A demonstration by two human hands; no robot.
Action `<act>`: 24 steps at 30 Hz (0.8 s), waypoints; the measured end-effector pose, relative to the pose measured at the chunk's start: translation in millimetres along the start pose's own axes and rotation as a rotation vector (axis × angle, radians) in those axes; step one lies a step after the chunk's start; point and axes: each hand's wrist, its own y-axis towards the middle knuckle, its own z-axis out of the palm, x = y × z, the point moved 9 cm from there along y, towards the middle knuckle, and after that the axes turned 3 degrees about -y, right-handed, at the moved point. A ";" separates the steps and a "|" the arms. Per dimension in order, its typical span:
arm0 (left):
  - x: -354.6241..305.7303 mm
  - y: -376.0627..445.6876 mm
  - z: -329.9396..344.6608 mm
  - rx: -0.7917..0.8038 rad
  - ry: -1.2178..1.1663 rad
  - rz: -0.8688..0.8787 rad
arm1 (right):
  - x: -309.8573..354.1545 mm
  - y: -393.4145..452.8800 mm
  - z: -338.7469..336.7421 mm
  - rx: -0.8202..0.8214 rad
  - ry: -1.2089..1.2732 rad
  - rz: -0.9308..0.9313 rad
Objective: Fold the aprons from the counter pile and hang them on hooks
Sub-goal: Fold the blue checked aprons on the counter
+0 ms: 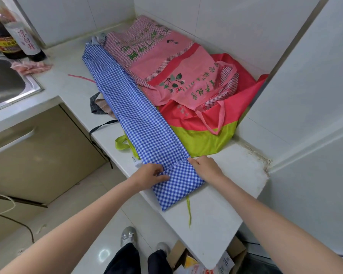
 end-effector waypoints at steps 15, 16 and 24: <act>-21.4 -15.2 55.4 0.018 0.686 0.396 | 12.3 1.6 -40.7 -0.128 -0.047 -0.214; -22.6 -14.7 54.7 0.013 0.672 0.393 | 25.2 -5.6 -44.0 -0.098 -0.150 -0.367; -16.9 -17.4 35.4 0.125 0.304 0.310 | 28.5 -33.9 13.8 0.221 -0.831 -0.743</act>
